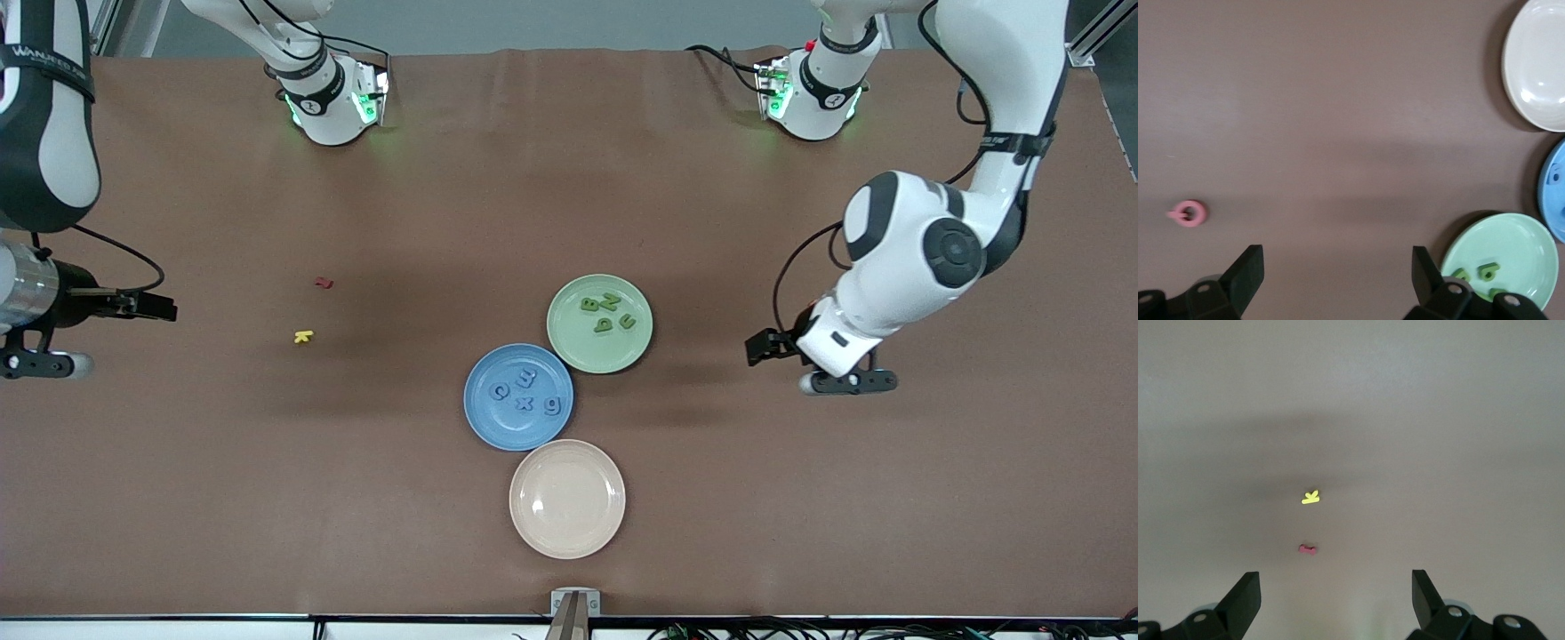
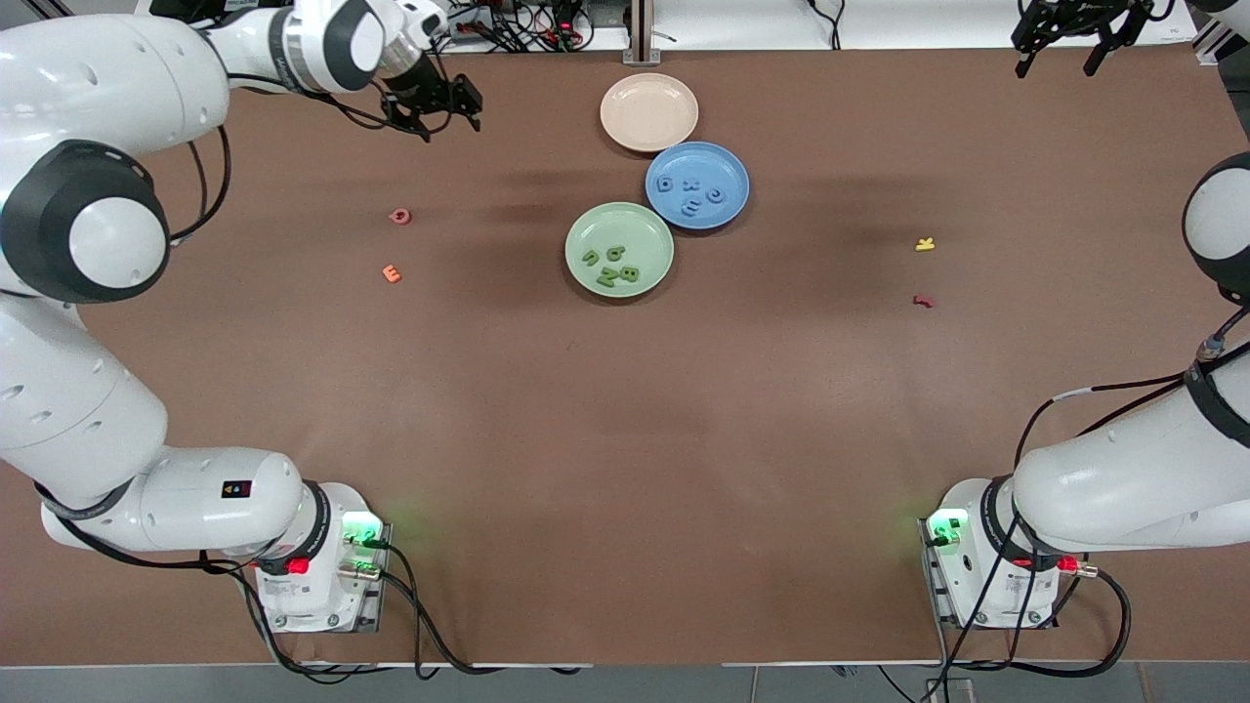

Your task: Sort letters by color into matching plates

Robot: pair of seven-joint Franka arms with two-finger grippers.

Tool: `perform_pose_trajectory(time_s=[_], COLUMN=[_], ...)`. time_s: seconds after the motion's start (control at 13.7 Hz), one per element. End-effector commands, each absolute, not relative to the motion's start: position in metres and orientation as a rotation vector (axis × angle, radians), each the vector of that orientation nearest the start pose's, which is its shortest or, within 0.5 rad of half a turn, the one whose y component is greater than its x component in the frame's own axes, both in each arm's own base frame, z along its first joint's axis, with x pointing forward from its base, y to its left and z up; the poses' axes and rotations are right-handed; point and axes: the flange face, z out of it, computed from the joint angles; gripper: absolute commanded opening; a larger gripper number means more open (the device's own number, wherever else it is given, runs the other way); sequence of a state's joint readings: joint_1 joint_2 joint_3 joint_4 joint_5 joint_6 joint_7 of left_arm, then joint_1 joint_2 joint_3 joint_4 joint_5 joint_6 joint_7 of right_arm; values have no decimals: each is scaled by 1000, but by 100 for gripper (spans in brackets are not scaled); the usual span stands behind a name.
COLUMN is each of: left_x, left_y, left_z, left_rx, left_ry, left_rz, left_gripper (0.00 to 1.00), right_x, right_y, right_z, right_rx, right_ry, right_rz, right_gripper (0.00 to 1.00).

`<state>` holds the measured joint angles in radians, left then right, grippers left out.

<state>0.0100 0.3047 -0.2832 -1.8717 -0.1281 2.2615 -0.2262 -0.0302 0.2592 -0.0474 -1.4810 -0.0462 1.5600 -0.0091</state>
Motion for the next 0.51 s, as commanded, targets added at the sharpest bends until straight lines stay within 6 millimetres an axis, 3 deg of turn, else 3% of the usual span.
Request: perform_pose_trajectory(time_s=[0.0,0.15,0.44], left_x=[609,614,616], left_y=[-125,-96,-57], left_z=[390,401,445], left_rx=[-3338,-3323,-3292], left_ry=[-27,-32,-11], left_rz=[-110,-147,-269], left_gripper=[97,97,99], right_x=[611,609,604], right_y=[-63,-73,-62], right_z=[541,544,558], right_rx=[-3184,-3167,-3126], right_ry=[78,79,63], right_rz=[266,274,306], right_gripper=[100,100,100])
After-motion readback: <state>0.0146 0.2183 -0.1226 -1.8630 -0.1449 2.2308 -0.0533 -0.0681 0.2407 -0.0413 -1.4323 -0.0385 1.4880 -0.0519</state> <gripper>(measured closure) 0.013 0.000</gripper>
